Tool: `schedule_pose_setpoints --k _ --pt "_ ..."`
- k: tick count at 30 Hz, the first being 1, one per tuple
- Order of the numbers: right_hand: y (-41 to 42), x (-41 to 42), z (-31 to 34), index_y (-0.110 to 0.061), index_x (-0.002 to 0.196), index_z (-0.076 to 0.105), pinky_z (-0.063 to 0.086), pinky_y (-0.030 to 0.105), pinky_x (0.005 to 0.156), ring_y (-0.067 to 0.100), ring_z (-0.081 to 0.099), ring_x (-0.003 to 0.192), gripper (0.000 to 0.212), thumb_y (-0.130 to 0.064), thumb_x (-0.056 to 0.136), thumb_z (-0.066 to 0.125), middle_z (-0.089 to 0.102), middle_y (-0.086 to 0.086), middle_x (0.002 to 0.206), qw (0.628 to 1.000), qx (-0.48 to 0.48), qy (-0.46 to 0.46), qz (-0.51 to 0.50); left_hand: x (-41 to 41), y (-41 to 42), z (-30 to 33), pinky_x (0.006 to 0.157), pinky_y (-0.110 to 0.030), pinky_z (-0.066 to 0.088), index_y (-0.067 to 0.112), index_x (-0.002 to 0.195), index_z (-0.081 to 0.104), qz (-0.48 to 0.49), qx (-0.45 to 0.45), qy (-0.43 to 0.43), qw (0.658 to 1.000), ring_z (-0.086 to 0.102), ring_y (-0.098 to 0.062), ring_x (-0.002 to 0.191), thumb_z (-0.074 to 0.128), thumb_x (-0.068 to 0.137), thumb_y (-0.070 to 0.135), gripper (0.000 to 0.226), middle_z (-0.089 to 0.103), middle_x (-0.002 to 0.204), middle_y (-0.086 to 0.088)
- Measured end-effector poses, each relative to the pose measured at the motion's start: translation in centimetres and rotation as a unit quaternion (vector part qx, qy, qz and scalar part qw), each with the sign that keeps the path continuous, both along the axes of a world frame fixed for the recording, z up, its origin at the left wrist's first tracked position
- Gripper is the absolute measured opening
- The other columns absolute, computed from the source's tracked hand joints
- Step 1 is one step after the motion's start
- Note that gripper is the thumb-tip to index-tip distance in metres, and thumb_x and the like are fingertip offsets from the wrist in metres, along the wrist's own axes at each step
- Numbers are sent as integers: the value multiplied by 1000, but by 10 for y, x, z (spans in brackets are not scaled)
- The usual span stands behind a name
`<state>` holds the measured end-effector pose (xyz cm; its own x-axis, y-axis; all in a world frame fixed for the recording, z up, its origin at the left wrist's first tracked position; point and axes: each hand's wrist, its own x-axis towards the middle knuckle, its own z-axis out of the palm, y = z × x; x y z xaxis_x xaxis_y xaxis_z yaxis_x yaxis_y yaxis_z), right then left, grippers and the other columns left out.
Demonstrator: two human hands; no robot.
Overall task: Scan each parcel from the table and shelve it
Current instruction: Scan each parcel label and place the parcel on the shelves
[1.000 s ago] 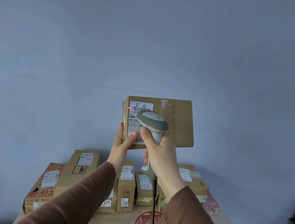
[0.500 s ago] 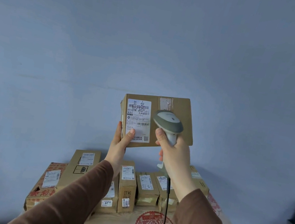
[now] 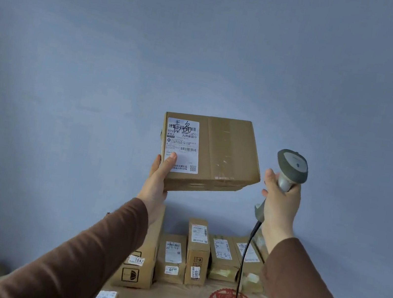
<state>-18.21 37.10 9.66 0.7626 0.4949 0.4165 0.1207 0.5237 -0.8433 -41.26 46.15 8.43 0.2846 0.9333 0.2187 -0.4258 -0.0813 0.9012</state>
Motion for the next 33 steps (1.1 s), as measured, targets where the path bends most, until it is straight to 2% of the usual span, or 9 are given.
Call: schedule_pose_setpoints --k 3,7,10,12,15,18,22,27,33 --pt "7 -9 5 -31 113 63 56 36 94 18 69 113 21 -31 95 75 70 -10 110 996 -2 24 91 -23 -12 11 127 -49 23 31 155 42 30 -29 -18 999 52 -20 136 65 91 61 75 59 145 0" --pt "12 -28 10 -19 130 62 52 43 107 17 69 115 38 -32 96 72 70 -3 122 983 -17 40 176 -46 -37 28 121 -45 38 32 129 64 50 -54 -49 996 63 -21 124 73 85 60 52 73 125 -1" --pt "9 -47 15 -26 117 66 53 45 105 27 68 101 22 -30 96 73 69 -9 103 975 -20 38 219 -64 -63 37 117 -44 44 29 125 67 76 -70 -62 993 65 -24 122 77 81 58 54 73 125 -5" --pt "5 -62 20 -32 106 66 52 42 103 28 70 97 13 -31 95 74 68 -11 91 970 -22 37 241 -79 -82 42 121 -46 38 28 132 62 93 -65 -49 992 60 -26 128 73 80 63 63 68 135 -6" --pt "1 -90 27 -32 100 65 55 35 97 17 69 82 12 -31 94 75 69 -17 81 960 -7 27 278 -108 -109 49 128 -58 14 33 144 47 118 -53 23 991 38 -32 149 60 70 77 87 46 158 -3" --pt "-3 -127 37 -29 104 65 55 34 92 12 65 86 16 -31 93 76 69 -10 88 948 4 18 319 -144 -136 57 126 -62 3 45 150 39 142 -17 63 988 30 -27 154 52 70 87 92 42 159 7" --pt "-10 -188 55 -27 106 63 55 38 96 18 64 94 16 -30 94 75 67 -1 103 922 14 17 386 -200 -175 71 127 -46 25 52 150 41 203 79 106 970 48 -6 139 56 71 88 87 57 145 22" --pt "-27 -293 85 -34 115 64 57 33 92 17 70 107 23 -34 94 74 72 -6 118 890 28 -6 456 -291 -230 96 113 -33 45 46 152 38 303 125 160 931 61 -4 126 65 79 75 84 61 142 16" --pt "-57 -445 112 -25 126 63 59 43 97 25 72 110 32 -29 96 72 73 2 123 843 30 -29 536 -425 -299 115 117 -40 42 38 151 40 412 112 198 882 59 -13 129 69 86 64 76 63 140 9"
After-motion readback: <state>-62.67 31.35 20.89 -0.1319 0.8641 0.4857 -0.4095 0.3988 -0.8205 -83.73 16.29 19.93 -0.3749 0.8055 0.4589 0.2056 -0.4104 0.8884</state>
